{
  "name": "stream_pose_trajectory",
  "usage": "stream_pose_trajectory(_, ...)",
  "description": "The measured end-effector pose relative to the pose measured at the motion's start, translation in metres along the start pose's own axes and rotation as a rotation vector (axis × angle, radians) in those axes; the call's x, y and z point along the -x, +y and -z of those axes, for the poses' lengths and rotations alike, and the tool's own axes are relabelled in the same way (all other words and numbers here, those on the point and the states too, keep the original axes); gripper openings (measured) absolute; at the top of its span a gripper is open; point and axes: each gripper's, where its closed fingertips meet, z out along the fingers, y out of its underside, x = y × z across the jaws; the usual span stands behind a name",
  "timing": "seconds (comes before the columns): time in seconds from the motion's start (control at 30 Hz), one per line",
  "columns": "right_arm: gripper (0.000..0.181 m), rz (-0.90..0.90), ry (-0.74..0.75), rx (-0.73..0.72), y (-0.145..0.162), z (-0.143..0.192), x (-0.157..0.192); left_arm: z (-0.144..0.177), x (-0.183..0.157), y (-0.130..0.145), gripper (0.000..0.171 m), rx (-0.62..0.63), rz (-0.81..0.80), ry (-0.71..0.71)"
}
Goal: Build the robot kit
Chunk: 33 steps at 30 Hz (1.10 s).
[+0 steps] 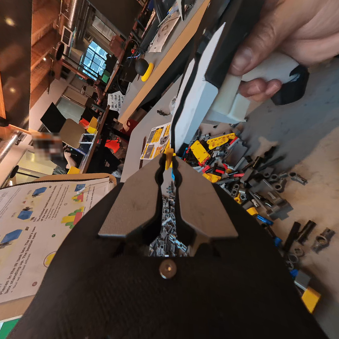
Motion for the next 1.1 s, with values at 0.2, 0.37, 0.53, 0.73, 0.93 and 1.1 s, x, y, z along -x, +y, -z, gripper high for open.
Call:
stream_pose_trajectory(0.2,0.007,-0.061,-0.017,-0.033,-0.005,0.005,-0.004,-0.002,-0.008,-0.003,0.004,0.005,-0.036,0.027)
stream_pose_trajectory(0.37,0.006,-0.088,-0.021,-0.037,-0.004,0.006,-0.007,-0.005,-0.008,-0.004,0.004,0.029,-0.050,0.011)
stream_pose_trajectory(0.53,0.005,-0.091,0.019,-0.041,-0.003,0.007,-0.015,-0.014,-0.008,-0.001,0.004,0.077,0.045,-0.003)
stream_pose_trajectory(0.73,0.005,-0.008,0.161,-0.041,-0.004,0.015,-0.034,-0.017,0.002,-0.003,0.006,0.085,0.100,-0.075)
stream_pose_trajectory(0.93,0.005,0.060,0.306,-0.062,-0.008,0.032,-0.054,-0.023,0.002,0.017,0.026,0.214,0.186,-0.060)
stream_pose_trajectory(1.1,0.005,0.097,0.347,0.120,0.000,0.080,-0.036,-0.013,-0.006,0.063,0.037,0.477,0.452,0.054)
